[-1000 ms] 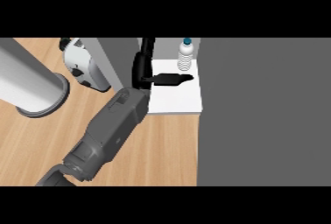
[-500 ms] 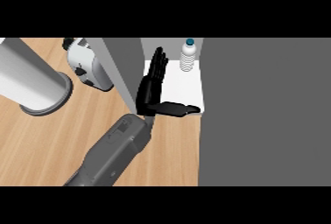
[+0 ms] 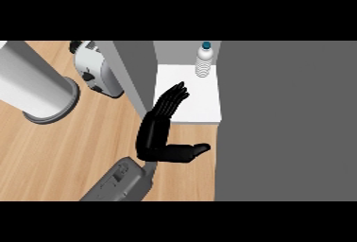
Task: Pick up the bottled water, place it into the cabinet and close the cabinet
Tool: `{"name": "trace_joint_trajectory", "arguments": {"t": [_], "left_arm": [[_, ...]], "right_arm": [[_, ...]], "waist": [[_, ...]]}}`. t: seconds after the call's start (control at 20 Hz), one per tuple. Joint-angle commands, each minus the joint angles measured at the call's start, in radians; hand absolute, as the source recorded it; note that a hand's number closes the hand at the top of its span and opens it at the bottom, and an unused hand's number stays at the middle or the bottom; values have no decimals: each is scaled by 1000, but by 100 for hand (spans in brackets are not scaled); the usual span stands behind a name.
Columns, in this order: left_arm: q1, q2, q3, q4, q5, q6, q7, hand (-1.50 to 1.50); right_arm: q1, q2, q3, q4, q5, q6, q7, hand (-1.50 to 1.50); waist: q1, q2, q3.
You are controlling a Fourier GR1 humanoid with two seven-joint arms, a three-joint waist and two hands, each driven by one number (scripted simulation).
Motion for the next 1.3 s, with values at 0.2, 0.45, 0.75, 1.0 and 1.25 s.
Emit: {"name": "trace_joint_trajectory", "arguments": {"t": [0.2, 0.45, 0.75, 1.0, 1.25], "left_arm": [[257, 132, -75, -243, -17, -9, 29, 150], [396, 212, -55, -395, -5, -14, 0, -150], [480, 308, 48, -480, 51, -45, 6, -150], [603, 385, 102, -595, 124, -105, 8, -150], [635, 426, 188, -614, 197, -151, 12, -150]], "right_arm": [[37, -133, 8, -109, 121, 129, 15, 150], [97, -210, 48, -222, 105, 214, 12, 150], [113, -212, 109, -289, 208, 251, -59, 150], [93, -259, 307, -291, 321, 303, 4, 150], [38, -264, 474, -345, 382, 290, 86, 150]], "waist": [[4, -2, -1], [-1, -6, -2], [-22, -8, -3], [7, -8, -4], [4, -9, -10]]}}
